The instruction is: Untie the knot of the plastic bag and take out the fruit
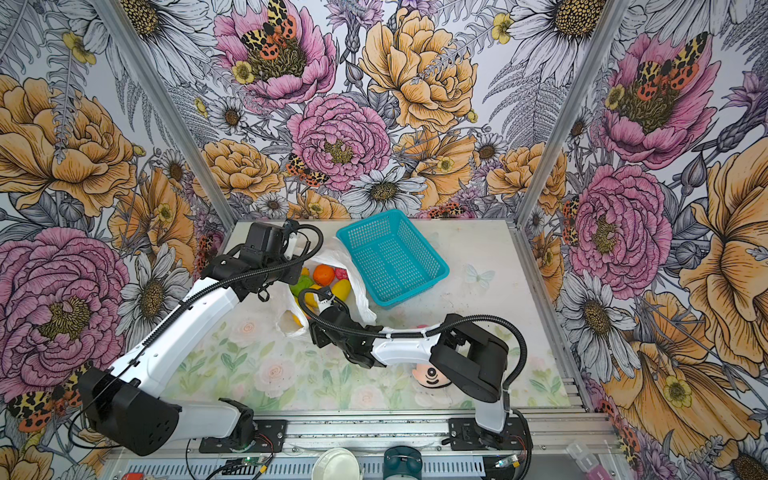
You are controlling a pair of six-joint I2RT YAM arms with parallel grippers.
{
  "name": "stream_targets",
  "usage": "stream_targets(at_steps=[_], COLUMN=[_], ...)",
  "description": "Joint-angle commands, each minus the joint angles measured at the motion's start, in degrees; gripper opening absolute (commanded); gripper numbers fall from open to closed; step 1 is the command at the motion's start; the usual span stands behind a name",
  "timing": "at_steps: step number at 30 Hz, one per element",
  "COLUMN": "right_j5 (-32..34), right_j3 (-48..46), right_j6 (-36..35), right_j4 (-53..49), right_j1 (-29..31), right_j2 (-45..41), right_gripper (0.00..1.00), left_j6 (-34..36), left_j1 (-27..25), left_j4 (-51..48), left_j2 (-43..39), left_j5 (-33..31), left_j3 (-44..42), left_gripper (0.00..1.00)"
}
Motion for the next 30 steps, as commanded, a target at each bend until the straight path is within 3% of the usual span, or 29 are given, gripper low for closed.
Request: stream_targets(at_steps=[1, 8, 16, 26, 30], right_j5=[-2.97, -2.57, -3.16, -2.51, -1.69], right_j3=[6.24, 17.49, 23.80, 23.59, 21.78], right_j6=[0.63, 0.67, 1.40, 1.41, 1.06], right_j4=[-3.55, -12.84, -16.87, -17.23, -17.07], right_j1=[0.13, -0.11, -1.17, -1.71, -1.54], right_j2=[4.50, 14.12, 20.64, 20.69, 18.17], right_gripper=[0.70, 0.87, 0.90, 0.68, 0.63], left_j6=[-1.12, -0.88, -0.81, -0.79, -0.82], left_j1=[-0.10, -0.45, -0.54, -0.63, -0.60], left_j4=[0.16, 0.21, 0.14, 0.13, 0.05], left_j2=[0.43, 0.34, 0.24, 0.58, 0.84], left_j5=[0.64, 0.99, 1.25, 1.18, 0.26], left_j3=[0.94, 1.03, 1.02, 1.05, 0.88], left_gripper=[0.00, 0.00, 0.00, 0.00, 0.00])
